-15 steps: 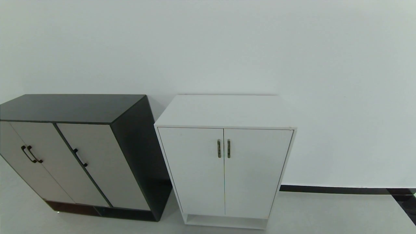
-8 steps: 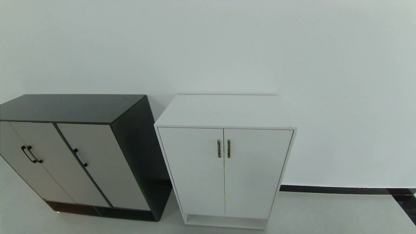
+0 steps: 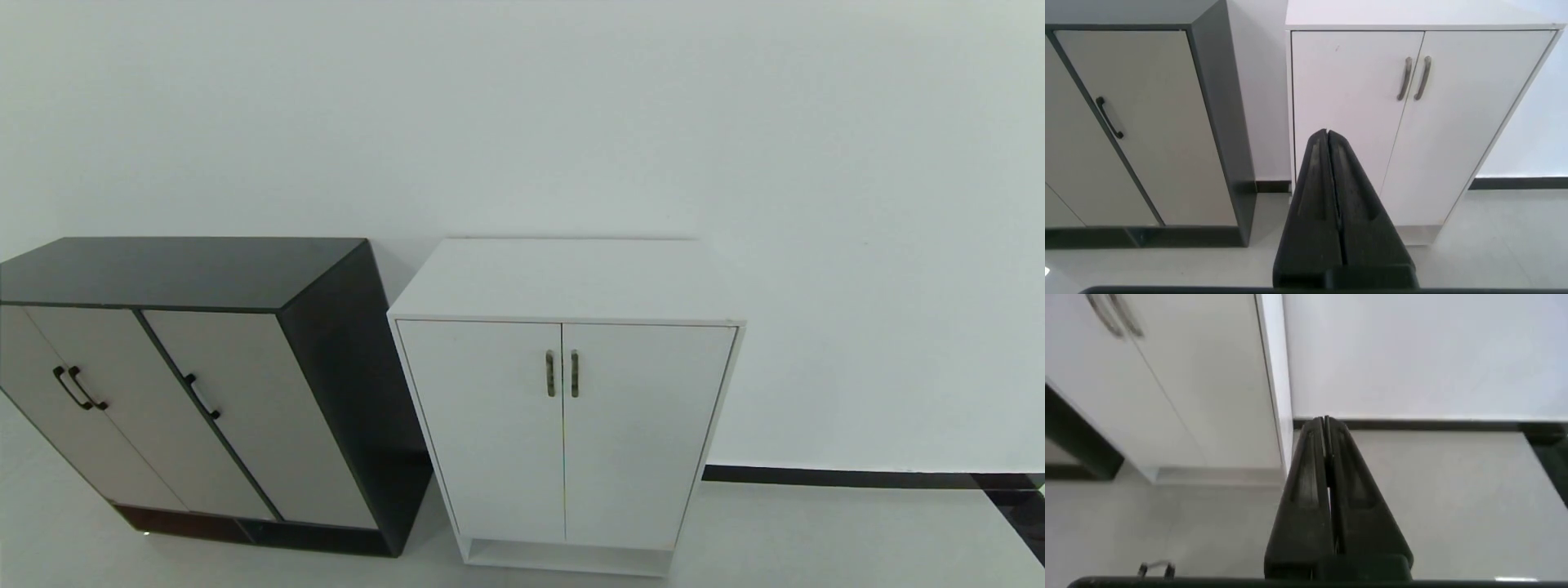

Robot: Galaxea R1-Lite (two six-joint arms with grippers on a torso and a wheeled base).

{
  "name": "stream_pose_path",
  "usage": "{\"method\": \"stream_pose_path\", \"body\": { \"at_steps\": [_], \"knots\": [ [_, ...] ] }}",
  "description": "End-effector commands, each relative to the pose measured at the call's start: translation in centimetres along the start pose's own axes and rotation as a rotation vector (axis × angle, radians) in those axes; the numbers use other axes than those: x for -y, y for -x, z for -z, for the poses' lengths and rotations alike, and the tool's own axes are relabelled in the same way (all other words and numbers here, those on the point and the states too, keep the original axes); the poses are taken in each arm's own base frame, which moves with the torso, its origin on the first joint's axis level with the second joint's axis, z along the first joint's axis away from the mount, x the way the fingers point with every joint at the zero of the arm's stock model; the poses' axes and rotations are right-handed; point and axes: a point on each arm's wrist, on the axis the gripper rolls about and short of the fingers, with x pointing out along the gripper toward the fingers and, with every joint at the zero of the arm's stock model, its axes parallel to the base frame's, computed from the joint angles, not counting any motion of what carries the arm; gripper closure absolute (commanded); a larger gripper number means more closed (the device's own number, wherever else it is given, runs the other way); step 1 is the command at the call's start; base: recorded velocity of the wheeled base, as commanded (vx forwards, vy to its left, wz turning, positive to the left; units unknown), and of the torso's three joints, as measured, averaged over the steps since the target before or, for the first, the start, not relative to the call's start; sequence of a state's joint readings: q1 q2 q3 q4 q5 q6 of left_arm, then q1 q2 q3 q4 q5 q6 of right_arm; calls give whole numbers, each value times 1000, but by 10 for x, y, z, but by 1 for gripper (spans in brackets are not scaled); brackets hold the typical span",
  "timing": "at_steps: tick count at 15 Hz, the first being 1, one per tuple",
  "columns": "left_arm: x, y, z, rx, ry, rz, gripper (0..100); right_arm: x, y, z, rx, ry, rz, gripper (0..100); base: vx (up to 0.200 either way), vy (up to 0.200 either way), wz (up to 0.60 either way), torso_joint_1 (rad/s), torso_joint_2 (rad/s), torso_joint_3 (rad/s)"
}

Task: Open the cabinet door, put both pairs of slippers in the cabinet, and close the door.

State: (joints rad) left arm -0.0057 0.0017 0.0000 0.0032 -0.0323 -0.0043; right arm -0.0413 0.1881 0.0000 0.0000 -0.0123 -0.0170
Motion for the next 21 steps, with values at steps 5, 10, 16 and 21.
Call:
{"method": "stream_pose_path", "body": {
  "at_steps": [5,10,16,21],
  "knots": [
    [0,0,0,-1,0,0,100,0,9,3,121,-12,-20,100,0,0,0,0,0,0],
    [0,0,0,-1,0,0,100,1,14,6,186,10,-50,100,0,0,0,0,0,0],
    [0,0,0,-1,-3,0,100,1,14,6,187,-5,-33,100,0,0,0,0,0,0],
    [0,0,0,-1,-3,0,100,1,14,5,189,-7,-33,100,0,0,0,0,0,0]
  ]
}}
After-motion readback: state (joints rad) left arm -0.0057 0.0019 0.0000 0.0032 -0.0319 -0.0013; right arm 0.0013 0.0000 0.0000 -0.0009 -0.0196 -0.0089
